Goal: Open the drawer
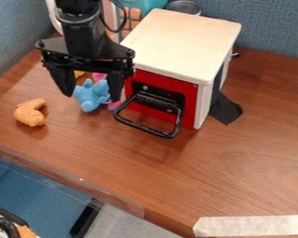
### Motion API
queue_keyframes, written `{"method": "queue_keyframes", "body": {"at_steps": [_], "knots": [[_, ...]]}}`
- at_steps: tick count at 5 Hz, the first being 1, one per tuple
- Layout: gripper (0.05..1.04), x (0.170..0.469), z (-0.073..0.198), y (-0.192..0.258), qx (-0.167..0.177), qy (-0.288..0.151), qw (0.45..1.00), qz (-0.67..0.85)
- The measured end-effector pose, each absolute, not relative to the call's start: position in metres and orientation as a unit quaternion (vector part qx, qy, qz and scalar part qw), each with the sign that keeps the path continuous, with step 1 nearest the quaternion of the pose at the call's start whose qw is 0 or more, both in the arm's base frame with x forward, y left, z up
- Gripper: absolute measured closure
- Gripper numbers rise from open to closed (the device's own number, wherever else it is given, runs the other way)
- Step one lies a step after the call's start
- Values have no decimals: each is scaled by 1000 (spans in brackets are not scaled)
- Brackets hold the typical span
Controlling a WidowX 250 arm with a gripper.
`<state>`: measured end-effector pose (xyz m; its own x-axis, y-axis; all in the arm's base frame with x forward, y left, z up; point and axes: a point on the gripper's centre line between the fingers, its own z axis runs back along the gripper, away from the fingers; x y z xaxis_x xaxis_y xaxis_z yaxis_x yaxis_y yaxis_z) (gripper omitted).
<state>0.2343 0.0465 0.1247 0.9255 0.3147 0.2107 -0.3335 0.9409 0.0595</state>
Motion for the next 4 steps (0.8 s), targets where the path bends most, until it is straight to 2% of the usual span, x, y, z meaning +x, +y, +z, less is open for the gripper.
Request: {"method": "queue_keyframes", "body": {"at_steps": [2,3,4], "knots": [[83,226,105,41,35,-92,972,215],[82,222,94,33,29,-107,965,238],[83,223,89,23,14,-142,946,290]]}}
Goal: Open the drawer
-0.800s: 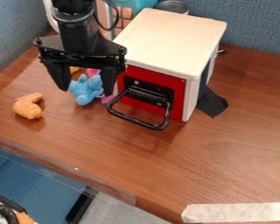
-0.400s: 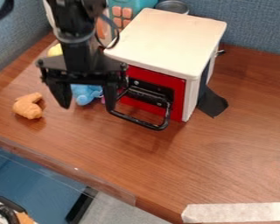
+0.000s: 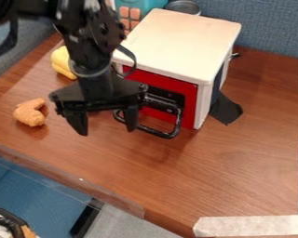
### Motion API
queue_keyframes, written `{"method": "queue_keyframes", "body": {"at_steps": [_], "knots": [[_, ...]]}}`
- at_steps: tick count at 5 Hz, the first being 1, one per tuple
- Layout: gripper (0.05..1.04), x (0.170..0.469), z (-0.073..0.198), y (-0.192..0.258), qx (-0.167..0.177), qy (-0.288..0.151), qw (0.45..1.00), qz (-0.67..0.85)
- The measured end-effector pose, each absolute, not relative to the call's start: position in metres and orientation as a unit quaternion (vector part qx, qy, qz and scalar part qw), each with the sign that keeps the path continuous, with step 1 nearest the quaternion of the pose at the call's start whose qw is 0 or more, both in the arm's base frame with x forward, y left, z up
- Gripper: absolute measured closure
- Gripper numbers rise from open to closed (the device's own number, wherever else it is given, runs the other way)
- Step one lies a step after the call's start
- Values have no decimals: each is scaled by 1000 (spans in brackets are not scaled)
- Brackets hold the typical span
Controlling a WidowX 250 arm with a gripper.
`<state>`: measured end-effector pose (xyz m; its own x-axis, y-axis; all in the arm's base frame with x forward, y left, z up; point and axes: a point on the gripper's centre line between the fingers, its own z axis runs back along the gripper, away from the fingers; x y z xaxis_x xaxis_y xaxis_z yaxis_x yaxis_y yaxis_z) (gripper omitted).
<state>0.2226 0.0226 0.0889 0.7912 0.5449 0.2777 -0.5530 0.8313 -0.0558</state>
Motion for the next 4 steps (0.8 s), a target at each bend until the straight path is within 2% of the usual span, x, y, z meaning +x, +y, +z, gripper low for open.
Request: {"method": "queue_keyframes", "body": {"at_steps": [2,4], "knots": [[83,222,70,12,-22,-187,897,400],[83,227,69,10,-41,-220,854,470]]}}
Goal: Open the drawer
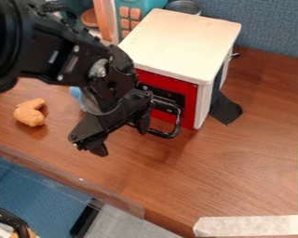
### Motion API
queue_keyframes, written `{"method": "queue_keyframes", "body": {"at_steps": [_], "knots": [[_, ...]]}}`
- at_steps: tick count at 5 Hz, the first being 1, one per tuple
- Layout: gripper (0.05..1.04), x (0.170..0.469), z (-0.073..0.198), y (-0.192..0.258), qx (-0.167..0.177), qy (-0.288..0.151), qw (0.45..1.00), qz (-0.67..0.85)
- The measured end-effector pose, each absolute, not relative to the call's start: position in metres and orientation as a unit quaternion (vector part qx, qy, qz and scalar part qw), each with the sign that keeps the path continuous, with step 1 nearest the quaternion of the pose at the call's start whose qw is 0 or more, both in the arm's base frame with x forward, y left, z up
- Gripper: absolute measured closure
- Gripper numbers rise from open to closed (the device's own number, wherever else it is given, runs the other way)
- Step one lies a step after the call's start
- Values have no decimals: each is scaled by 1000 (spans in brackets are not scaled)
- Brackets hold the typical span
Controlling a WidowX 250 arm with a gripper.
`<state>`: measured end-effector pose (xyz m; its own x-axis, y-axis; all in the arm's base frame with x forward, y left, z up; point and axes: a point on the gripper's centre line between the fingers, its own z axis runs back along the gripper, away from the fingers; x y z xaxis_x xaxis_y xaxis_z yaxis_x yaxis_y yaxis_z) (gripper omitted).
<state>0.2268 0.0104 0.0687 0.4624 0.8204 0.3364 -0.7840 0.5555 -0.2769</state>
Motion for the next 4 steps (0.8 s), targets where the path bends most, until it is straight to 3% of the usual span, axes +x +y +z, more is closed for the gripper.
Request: {"method": "queue_keyframes", "body": {"at_steps": [4], "knots": [[83,246,55,7,-56,-207,816,536]]}}
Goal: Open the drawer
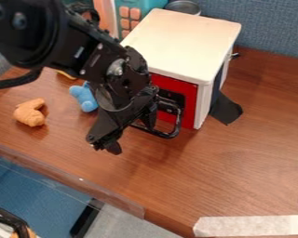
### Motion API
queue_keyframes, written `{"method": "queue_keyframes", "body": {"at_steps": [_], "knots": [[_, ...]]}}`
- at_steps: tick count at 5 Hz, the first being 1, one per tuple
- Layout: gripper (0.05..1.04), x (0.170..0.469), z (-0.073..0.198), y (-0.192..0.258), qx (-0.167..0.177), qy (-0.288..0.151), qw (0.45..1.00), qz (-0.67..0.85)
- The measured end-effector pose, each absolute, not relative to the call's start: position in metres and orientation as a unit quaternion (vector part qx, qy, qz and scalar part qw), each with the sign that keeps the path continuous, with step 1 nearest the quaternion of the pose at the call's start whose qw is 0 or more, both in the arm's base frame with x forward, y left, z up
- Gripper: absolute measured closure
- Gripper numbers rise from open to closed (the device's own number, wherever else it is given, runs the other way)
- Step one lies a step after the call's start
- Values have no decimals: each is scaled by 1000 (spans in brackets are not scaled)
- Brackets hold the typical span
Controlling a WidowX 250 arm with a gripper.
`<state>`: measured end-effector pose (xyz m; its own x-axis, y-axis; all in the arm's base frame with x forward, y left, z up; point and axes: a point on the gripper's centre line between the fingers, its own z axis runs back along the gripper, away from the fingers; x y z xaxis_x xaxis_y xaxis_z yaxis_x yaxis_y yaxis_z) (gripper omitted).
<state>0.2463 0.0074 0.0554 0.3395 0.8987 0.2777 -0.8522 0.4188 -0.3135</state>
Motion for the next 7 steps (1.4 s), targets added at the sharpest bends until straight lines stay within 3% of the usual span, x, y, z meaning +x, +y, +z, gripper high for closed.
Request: {"method": "queue_keyframes", "body": {"at_steps": [3,4,6,7], "knots": [[83,270,37,7,-43,-192,811,552],[139,273,31,4,-41,-186,808,557],[741,275,25,-4,-44,-188,791,581],[861,275,25,-5,-50,-187,775,602]]}}
